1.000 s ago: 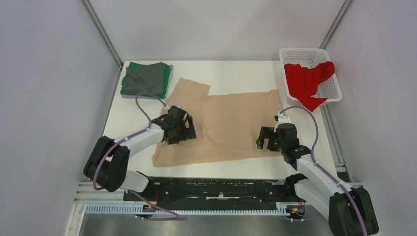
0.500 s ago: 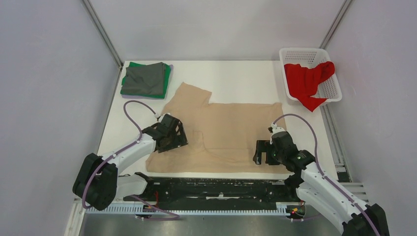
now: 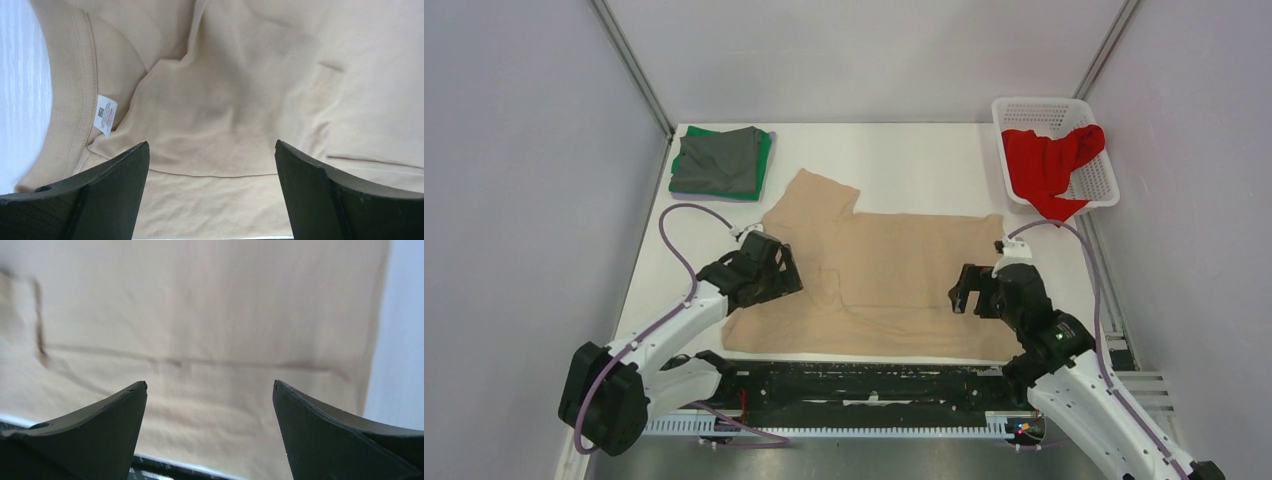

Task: Fold and stack the t-shirts
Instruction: Fold the flattened tshirt in 1/3 of the way

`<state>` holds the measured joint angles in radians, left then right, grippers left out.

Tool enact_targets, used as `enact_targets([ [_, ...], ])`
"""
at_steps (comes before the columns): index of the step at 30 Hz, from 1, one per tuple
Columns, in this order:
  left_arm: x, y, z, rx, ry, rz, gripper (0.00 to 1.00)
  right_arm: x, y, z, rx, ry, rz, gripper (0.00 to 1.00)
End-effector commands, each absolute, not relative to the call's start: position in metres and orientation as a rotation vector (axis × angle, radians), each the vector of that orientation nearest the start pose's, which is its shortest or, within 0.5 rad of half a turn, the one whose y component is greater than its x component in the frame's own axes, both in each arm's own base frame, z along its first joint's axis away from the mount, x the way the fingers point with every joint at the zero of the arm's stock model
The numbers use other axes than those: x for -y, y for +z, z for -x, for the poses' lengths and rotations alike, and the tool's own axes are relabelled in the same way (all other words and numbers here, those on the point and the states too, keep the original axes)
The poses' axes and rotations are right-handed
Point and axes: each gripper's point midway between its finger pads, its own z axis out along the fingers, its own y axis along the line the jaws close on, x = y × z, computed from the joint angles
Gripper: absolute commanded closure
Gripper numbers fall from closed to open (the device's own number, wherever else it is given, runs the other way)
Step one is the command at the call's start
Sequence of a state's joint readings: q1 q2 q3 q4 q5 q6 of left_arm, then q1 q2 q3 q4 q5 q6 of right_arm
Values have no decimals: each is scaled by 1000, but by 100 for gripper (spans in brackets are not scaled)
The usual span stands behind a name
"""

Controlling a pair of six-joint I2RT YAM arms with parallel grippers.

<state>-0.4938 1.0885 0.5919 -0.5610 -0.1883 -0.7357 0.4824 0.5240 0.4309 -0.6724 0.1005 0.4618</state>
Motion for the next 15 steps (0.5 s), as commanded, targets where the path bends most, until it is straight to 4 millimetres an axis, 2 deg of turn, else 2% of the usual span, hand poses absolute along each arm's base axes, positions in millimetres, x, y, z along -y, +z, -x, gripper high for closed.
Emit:
enact_targets([
  [1,119,107,-243,-2419,-288,358,0,-68,163,-222,-1993,257,-205,2],
  [4,118,138,-261,-2337,-273,362,0,-53,181,-231,-1874,210,-292,2],
  [8,120,167,-292,-2271,-224,363,0,-57,181,-246,-1832,192,-262,2],
  [11,122,174,-319,-2286,-169,362,0,-63,169,-260,-1922,116,-206,2],
  [13,125,179,-345,-2279,-148,353,0,-63,166,-272,-1967,44,-198,2],
  [15,128,177,-371,-2298,-140,345,0,-60,165,-286,-1981,-29,-206,2],
])
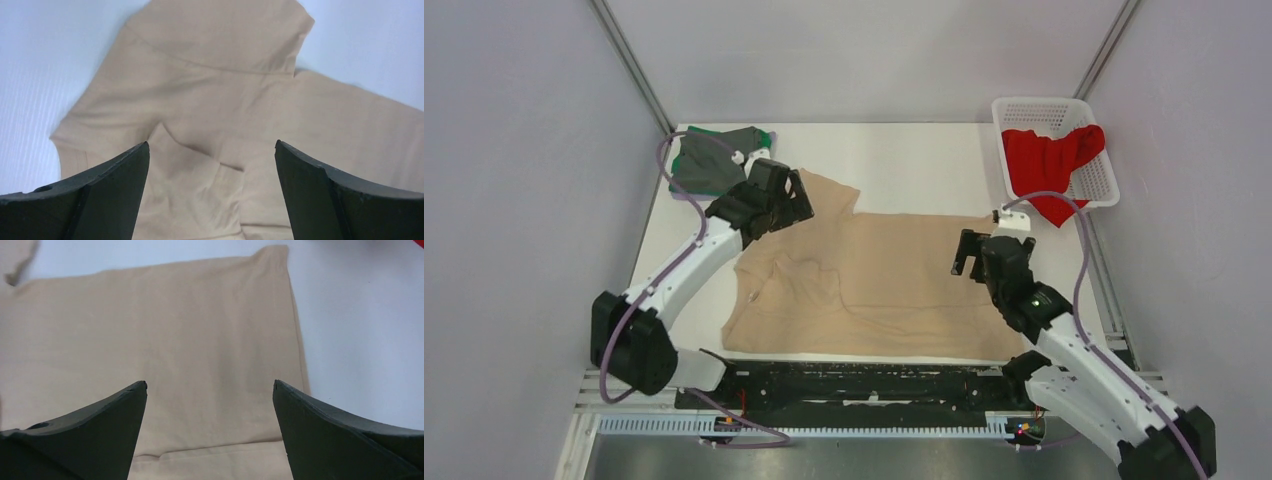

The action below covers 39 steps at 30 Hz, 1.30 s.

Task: Fold and stack the t-shirts
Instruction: Grab the side of the flattened tshirt furthest away from the robot with both arms

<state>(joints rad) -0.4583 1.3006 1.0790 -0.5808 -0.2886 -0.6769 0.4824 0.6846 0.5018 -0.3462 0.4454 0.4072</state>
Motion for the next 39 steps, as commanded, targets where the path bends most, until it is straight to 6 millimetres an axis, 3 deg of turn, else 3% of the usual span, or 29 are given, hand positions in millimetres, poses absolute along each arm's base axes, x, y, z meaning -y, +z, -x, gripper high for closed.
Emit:
enact_targets([
  [1,131,170,-384,-2325,-144,335,0,-59,165,-293,-1983,-60,-208,2],
  [7,136,145,-485,-2361,-96,301,0,-49,149,-330,-2018,-82,-256,2],
  [10,137,119,-529,-2409,-69,254,0,-39,131,-342,-2057,-28,-296,2],
  [14,136,100,-581,-2405,-21,154,0,-26,116,-343,-2100,-39,-311,2],
  [17,131,85,-607,-2385,25,107,0,-20,111,-341,-2111,-63,-314,2],
  [20,132,64,-615,-2396,27,80,7,-19,110,-341,-2109,-64,-318,2],
  [23,135,50,-607,-2437,6,69,15,-18,110,-341,-2109,-66,-321,2],
  [28,138,32,-589,-2502,-30,59,37,-11,110,-342,-2100,-93,-362,2],
  [31,140,27,-580,-2525,-38,62,42,-7,108,-341,-2117,-118,-383,2],
  [39,150,10,-554,-2600,-87,62,89,10,96,-351,-2151,-189,-482,2],
])
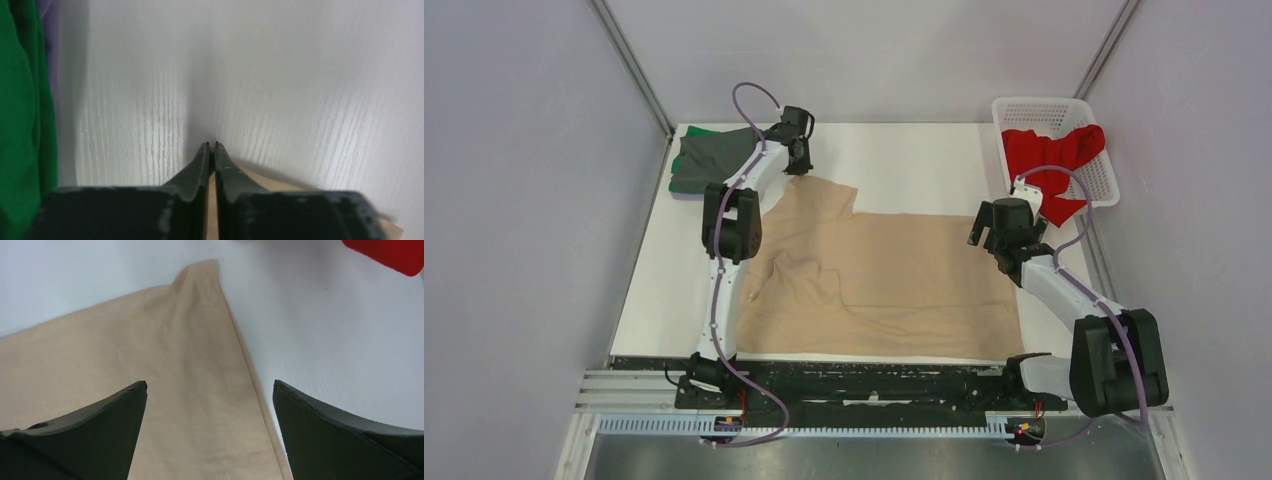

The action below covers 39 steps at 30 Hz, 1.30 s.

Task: Fold and stack the t-shirts
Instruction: Grab the side of the flattened tshirt furthest away from the robot with both arms

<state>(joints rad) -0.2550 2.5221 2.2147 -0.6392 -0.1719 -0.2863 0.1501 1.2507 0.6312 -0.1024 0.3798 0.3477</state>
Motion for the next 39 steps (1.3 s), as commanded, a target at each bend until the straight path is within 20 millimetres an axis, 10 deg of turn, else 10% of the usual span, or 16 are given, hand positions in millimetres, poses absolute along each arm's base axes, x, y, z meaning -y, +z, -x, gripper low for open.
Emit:
enact_targets([
  [1,152,11,-553,-2600,-89,58,98,11,96,-356,-2156,-196,-480,2],
  [16,165,118,-521,-2298,-316,132,98,16,57,-452,-2166,-268,-708,5],
  [20,163,117,-501,-2294,-346,133,98,22,47,-464,-2171,-333,-724,9],
  [39,164,96,-484,-2352,-350,156,98,41,21,-424,-2263,-507,-668,53],
])
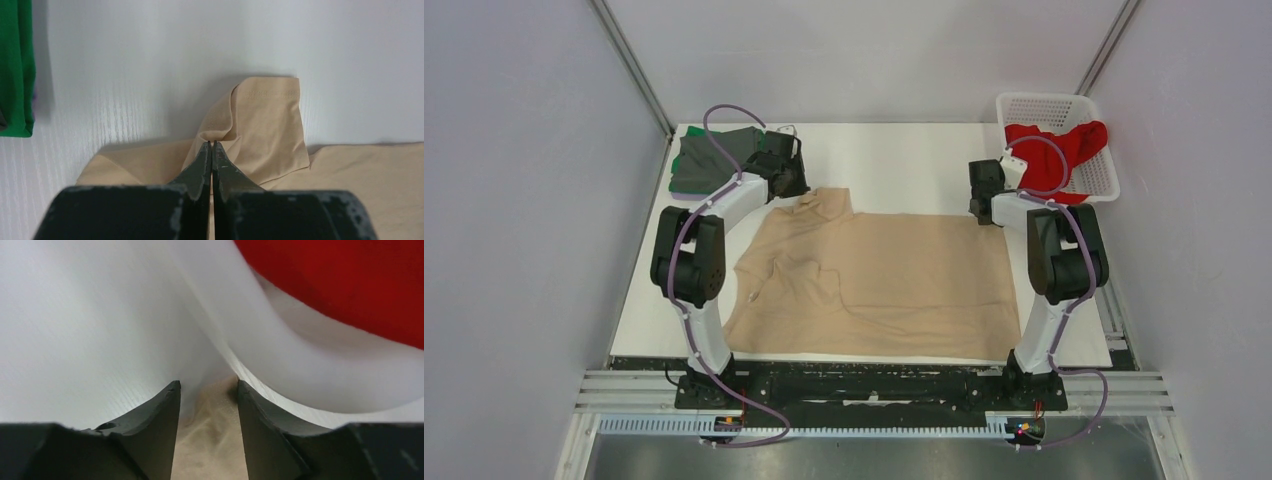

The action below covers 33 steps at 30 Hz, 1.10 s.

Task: Fold and stack the t-shirts
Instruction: Grab the side of the flattened tshirt furthest away from the robot with both arms, then fold the other side of the tshirt into a rectangle

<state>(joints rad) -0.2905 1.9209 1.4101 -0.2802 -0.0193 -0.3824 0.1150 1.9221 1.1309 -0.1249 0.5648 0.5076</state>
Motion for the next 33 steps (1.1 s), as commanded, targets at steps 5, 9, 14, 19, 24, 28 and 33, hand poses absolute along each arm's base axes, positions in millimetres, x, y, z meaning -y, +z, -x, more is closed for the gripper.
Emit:
enact_targets([
  [5,161,98,-475,-2350,-351,165,98,43,28,-423,-2247,-515,-671,69],
  [9,158,111,-466,-2322,-361,170,98,42,35,-424,-2226,-491,-680,87],
  [14,153,122,-450,-2299,-372,188,98,39,49,-424,-2189,-445,-675,100],
  [19,148,138,-431,-2258,-393,211,98,36,77,-419,-2127,-397,-617,100],
  [24,148,150,-405,-2229,-432,216,98,31,91,-394,-2112,-333,-552,100],
  [28,143,160,-378,-2200,-433,233,98,23,91,-372,-2132,-275,-498,100],
  [33,124,166,-337,-2177,-359,268,98,23,96,-346,-2129,-257,-488,100],
])
